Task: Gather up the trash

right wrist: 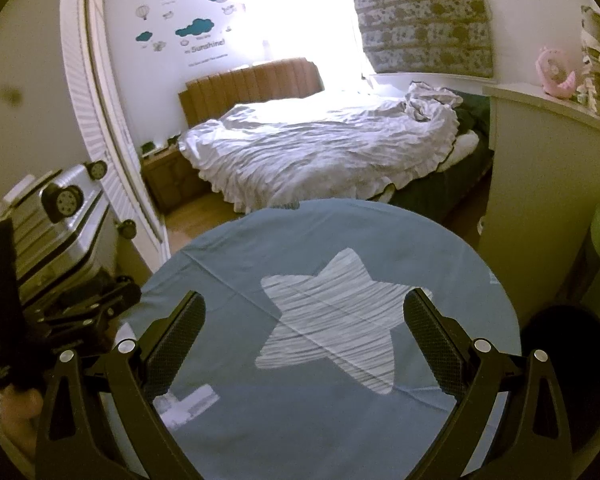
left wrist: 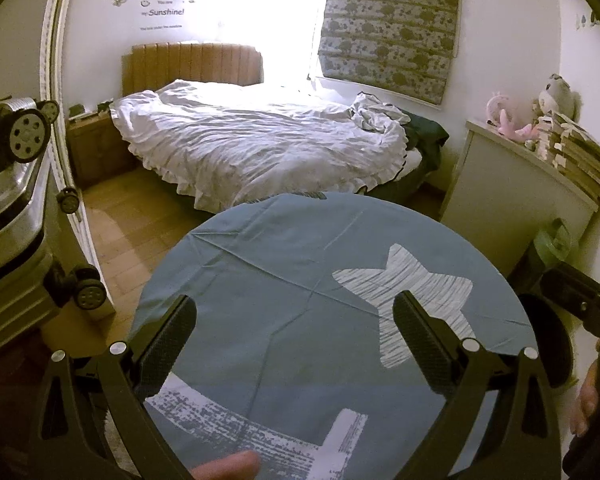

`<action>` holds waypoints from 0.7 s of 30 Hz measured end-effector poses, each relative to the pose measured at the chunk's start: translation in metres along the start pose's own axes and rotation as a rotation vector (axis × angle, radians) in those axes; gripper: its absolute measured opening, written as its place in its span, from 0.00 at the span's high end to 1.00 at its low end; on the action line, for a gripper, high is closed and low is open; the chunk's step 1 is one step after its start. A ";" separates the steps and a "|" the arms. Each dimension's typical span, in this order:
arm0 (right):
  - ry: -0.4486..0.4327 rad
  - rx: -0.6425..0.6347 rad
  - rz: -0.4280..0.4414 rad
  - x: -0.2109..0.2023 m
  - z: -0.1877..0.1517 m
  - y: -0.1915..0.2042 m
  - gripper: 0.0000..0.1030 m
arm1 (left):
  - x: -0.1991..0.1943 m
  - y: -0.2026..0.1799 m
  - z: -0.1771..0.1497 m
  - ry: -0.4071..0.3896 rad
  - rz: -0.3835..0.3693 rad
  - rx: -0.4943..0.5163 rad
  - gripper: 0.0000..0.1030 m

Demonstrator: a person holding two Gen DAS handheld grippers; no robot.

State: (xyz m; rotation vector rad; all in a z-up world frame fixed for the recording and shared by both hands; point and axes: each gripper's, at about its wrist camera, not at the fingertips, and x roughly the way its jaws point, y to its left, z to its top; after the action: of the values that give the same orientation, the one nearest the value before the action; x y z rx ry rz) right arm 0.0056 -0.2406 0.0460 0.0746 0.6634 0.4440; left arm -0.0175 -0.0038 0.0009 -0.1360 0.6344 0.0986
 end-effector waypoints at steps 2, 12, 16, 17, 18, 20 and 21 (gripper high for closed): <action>-0.001 -0.002 0.000 -0.001 -0.001 0.000 0.05 | -0.001 0.000 0.000 -0.002 0.002 0.000 0.05; -0.001 -0.002 -0.001 -0.003 0.000 0.003 0.05 | -0.001 0.003 0.000 -0.002 0.005 -0.003 0.05; -0.003 -0.004 -0.001 -0.005 0.001 0.005 0.05 | -0.004 0.004 -0.001 -0.005 0.009 -0.005 0.05; -0.003 -0.003 -0.002 -0.006 0.001 0.005 0.05 | -0.005 0.004 -0.002 -0.007 0.010 -0.005 0.05; -0.003 -0.003 -0.002 -0.005 0.001 0.006 0.05 | -0.005 0.004 -0.002 -0.008 0.010 -0.006 0.05; -0.003 -0.003 -0.001 -0.005 0.001 0.006 0.05 | -0.006 0.005 -0.002 -0.007 0.012 -0.006 0.05; -0.003 -0.003 -0.001 -0.005 0.001 0.006 0.05 | -0.006 0.005 -0.002 -0.007 0.013 -0.005 0.05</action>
State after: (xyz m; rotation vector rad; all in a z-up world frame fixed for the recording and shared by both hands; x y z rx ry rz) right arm 0.0004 -0.2373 0.0506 0.0719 0.6599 0.4437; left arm -0.0245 0.0002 0.0022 -0.1364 0.6284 0.1132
